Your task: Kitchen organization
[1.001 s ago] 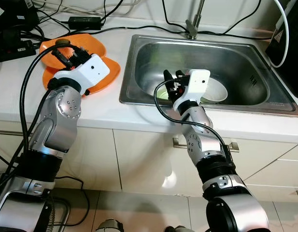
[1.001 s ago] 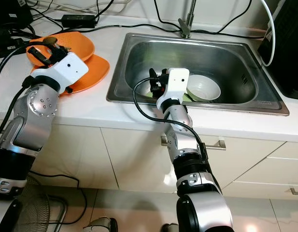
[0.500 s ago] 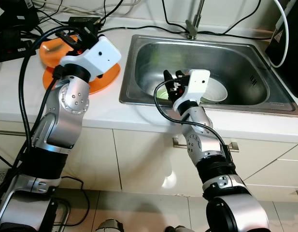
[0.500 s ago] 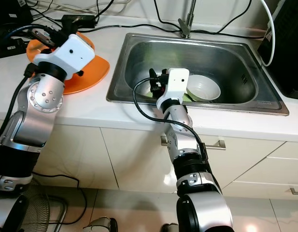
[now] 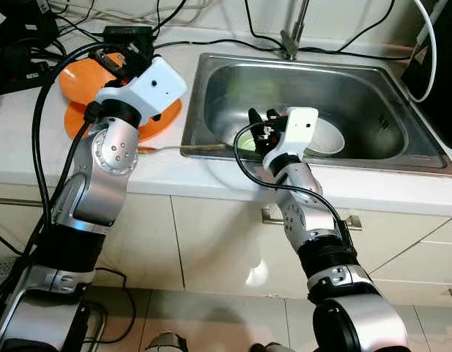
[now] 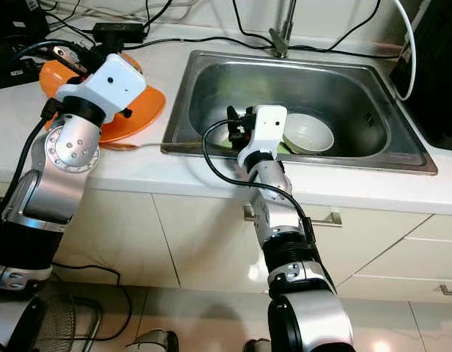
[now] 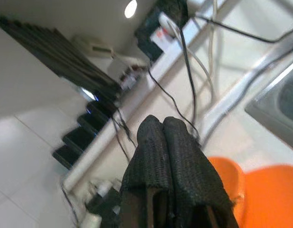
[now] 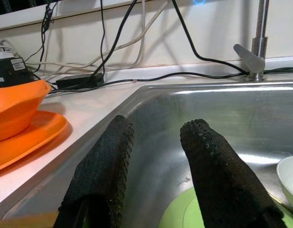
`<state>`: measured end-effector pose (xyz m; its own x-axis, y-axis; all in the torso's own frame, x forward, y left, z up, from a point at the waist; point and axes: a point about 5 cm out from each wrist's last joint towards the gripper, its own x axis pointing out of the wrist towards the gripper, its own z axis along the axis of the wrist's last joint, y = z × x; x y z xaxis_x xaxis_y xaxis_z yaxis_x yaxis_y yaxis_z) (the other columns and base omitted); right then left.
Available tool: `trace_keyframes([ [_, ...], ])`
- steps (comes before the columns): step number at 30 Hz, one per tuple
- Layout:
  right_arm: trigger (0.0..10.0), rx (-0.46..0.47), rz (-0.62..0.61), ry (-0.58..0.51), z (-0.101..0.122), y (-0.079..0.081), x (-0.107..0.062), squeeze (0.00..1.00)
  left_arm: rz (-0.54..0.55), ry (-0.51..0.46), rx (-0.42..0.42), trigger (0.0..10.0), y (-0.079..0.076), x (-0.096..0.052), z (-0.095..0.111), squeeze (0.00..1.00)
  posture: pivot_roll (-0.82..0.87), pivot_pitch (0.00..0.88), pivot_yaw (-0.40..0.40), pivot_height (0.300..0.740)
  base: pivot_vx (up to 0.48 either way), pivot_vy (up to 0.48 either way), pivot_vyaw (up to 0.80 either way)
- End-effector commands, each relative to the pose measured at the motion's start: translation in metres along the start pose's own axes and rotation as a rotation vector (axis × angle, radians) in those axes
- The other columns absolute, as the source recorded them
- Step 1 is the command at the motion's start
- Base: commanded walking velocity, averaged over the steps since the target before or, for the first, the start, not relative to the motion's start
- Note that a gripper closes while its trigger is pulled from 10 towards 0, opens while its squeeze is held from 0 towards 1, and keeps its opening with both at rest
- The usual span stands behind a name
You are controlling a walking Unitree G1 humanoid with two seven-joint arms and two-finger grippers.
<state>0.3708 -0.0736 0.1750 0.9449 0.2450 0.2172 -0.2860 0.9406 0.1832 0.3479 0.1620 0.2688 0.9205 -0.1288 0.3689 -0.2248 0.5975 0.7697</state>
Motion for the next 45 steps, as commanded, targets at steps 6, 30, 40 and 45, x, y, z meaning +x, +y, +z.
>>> trace_keyframes([
  [6,10.0,0.009,-0.016,-0.023,0.004,-0.003,0.001,0.0,-0.049,0.139,-0.214,10.0,-0.019,-0.011,-0.023,0.0,0.07,0.066,-0.051,0.732,0.0,0.0,0.0],
  [30,10.0,0.012,-0.011,-0.018,0.003,-0.001,0.002,0.0,-0.362,0.068,-0.42,10.0,-0.012,-0.041,-0.025,1.0,0.09,0.057,-0.048,0.732,0.0,0.0,0.0],
  [40,10.0,0.016,-0.004,-0.023,0.004,0.002,0.003,0.0,-0.456,0.057,-0.585,10.0,0.008,-0.035,-0.048,1.0,0.09,0.039,-0.033,0.732,0.0,0.0,0.0],
  [45,10.0,0.018,-0.005,-0.027,0.003,0.003,0.003,0.0,-0.51,0.05,-0.624,10.0,0.017,-0.03,-0.057,1.0,0.09,0.03,-0.024,0.732,0.0,0.0,0.0],
])
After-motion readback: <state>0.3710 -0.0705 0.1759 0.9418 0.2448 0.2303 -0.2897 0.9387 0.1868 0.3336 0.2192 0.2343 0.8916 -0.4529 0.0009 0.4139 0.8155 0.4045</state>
